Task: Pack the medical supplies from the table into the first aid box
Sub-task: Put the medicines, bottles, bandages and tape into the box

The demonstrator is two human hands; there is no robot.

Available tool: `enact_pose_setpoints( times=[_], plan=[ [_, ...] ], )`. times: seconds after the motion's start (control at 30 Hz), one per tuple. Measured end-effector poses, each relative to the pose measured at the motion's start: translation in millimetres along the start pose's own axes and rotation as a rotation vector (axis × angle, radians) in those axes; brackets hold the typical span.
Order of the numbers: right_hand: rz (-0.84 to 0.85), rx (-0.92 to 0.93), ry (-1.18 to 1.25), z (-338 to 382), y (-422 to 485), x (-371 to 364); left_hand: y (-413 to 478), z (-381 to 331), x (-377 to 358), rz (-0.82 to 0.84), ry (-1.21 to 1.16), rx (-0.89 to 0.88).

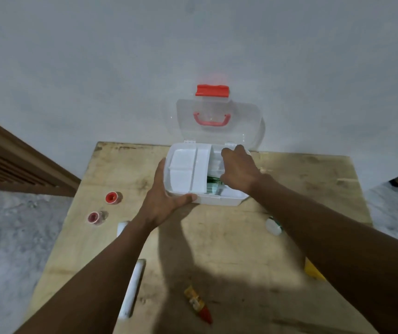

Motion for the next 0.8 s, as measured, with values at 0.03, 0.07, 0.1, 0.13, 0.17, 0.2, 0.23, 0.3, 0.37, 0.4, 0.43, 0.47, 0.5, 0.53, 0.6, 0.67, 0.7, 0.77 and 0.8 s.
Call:
enact_pose_setpoints(
  times=[0.03, 0.07, 0.1, 0.13, 0.17, 0.2, 0.23, 0.3, 0.37, 0.4, 0.43, 0.47, 0.5, 0.53, 0.6, 0.67, 0.7, 0.77, 0.8],
  plan=[
    [-0.011, -0.009, 0.035, 1, 3, -3, 0, -1, -1, 0.0, 0.008, -0.005],
    [-0.023, -0.022, 0.076, 3, 6, -5, 1, -1, -1, 0.001, 0.012, -0.011],
    [-0.034, -0.032, 0.115, 5, 9, -8, 2, -1, -2, 0.004, 0.015, -0.015],
    [-0.048, -0.036, 0.142, 8, 13, -11, 2, -1, -2, 0.008, 0.016, -0.018],
    [-0.059, -0.037, 0.161, 11, 15, -14, 2, 0, -2, 0.01, 0.015, -0.021],
    [-0.068, -0.04, 0.177, 14, 17, -17, 2, 0, -2, 0.011, 0.013, -0.021],
    [-0.075, -0.046, 0.188, 17, 18, -20, 2, 0, -2, 0.008, 0.007, -0.018],
    [-0.087, -0.067, 0.203, 19, 20, -23, 1, 1, -1, 0.001, -0.008, -0.005],
    [-0.1, -0.088, 0.208, 19, 21, -23, 0, 3, 0, 0.002, -0.022, -0.001],
    [-0.101, -0.094, 0.206, 18, 21, -23, 0, 3, 0, 0.004, -0.03, 0.001],
    [-0.101, -0.099, 0.203, 18, 20, -22, 0, 3, 0, 0.005, -0.034, 0.003],
    [-0.098, -0.103, 0.197, 18, 20, -21, 0, 3, 0, 0.008, -0.036, 0.002],
    [-0.099, -0.106, 0.194, 17, 19, -20, 0, 3, 0, 0.009, -0.036, 0.002],
    [-0.106, -0.109, 0.193, 16, 17, -17, 0, 3, 1, 0.009, -0.035, 0.002],
    [-0.133, -0.128, 0.185, 14, 9, -9, 0, 6, 2, 0.01, -0.03, 0.0],
    [-0.167, -0.168, 0.171, 8, -5, -1, 0, 9, 3, 0.015, -0.024, 0.006],
    [-0.191, -0.197, 0.172, 4, -13, 4, 0, 10, 4, 0.017, -0.019, 0.002],
    [-0.23, -0.265, 0.182, -6, -31, 14, -1, 8, 5, 0.024, -0.011, -0.018],
    [-0.251, -0.304, 0.186, -12, -42, 18, -2, 7, 5, 0.031, -0.013, -0.027]
  ],
)
Point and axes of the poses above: each hand's wrist, its own y-axis towards the middle knuckle, its own x-axis out of the back of the hand, z = x × y, the point moved 6 cm from there along y, towards the middle knuckle, and after that the axes turned 14 degrees about -y, right-handed, at the moved point
